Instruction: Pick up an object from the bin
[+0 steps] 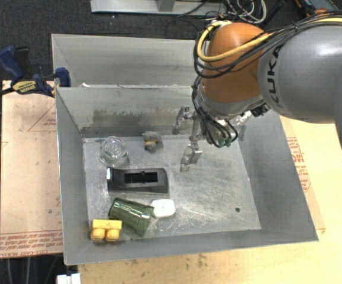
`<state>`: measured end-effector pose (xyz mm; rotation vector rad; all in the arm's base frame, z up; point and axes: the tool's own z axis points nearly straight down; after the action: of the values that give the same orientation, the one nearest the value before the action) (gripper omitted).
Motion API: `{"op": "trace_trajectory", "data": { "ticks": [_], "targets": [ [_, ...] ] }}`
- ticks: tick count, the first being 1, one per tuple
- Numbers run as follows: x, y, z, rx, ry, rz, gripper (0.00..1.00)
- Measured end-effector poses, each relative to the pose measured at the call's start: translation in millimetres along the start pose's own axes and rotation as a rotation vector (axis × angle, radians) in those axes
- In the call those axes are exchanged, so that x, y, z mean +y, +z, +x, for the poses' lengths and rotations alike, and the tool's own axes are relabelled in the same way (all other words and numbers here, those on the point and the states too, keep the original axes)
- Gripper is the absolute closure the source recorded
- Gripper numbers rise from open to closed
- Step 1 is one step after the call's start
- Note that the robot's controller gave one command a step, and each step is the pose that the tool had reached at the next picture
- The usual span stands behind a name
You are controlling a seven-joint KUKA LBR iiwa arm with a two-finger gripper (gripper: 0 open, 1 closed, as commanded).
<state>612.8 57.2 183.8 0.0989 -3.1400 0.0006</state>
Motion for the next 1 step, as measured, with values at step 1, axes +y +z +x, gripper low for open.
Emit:
{"op": "trace_trajectory", "data": {
  "ticks": [1],
  "targets": [
    [20.8, -2.2, 5.9, -0.007, -0.111, -0.003, 0.0]
  ]
}}
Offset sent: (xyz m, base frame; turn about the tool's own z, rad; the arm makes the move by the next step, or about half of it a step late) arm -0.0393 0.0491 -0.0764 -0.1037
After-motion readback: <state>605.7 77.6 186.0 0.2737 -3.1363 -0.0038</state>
